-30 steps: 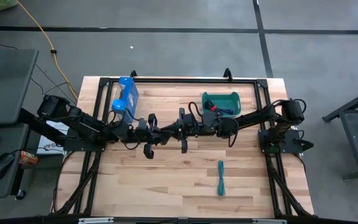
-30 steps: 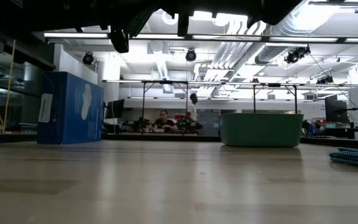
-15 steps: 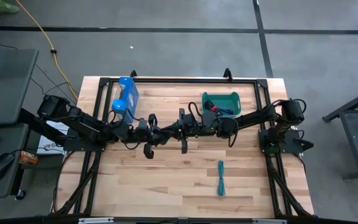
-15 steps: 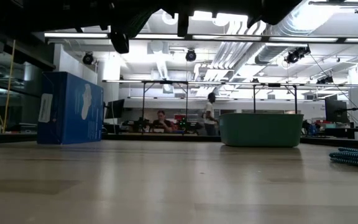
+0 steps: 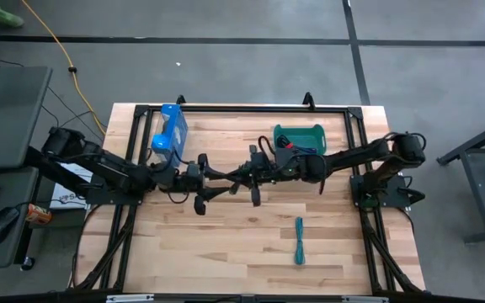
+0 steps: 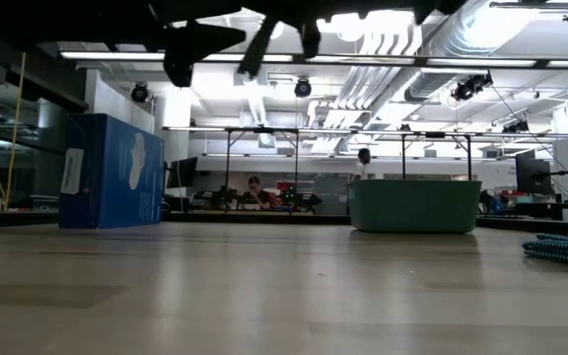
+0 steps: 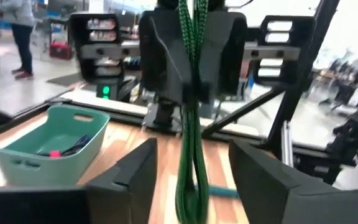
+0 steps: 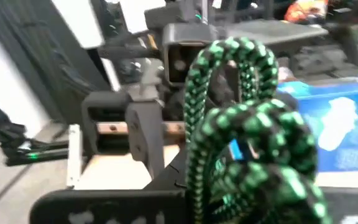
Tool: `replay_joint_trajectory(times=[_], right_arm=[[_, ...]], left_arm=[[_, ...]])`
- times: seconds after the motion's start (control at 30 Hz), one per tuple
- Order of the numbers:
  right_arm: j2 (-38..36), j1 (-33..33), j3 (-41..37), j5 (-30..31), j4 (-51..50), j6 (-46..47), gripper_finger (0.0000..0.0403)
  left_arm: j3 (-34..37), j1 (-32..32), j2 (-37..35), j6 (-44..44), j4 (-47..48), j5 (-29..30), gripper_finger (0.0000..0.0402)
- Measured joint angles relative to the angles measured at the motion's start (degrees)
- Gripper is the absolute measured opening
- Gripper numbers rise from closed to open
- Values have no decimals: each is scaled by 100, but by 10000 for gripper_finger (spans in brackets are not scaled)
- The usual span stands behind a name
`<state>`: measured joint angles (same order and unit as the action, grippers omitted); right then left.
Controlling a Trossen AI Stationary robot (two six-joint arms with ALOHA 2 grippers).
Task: Pick and place USB-C Cables
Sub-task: Put the green charger cable into the green bin
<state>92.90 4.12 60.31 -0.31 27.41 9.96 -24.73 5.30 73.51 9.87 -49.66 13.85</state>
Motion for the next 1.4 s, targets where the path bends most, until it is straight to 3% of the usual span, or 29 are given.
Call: replay_joint_trajectory(times=[0.33,0.5,0.67,0.97,1.4], right_arm=[[-745,161,-8,1714,-2361,-209,6],[-1079,95,-488,1994,-2605,-116,6],[-1924,-71,-1361,2020,-2344,157,6],[-3363,-71,-2921,1384,-958,52,5],[-3514,-72,-3032,1381,-910,52,5]], left_arm=[[-2,-39,-1834,-6,2894,308,203],[4,-37,-2508,42,3914,650,203],[280,-37,-2911,42,3935,727,204],[527,-37,-3059,-107,3263,643,204],[527,-37,-3058,-135,3201,611,203]])
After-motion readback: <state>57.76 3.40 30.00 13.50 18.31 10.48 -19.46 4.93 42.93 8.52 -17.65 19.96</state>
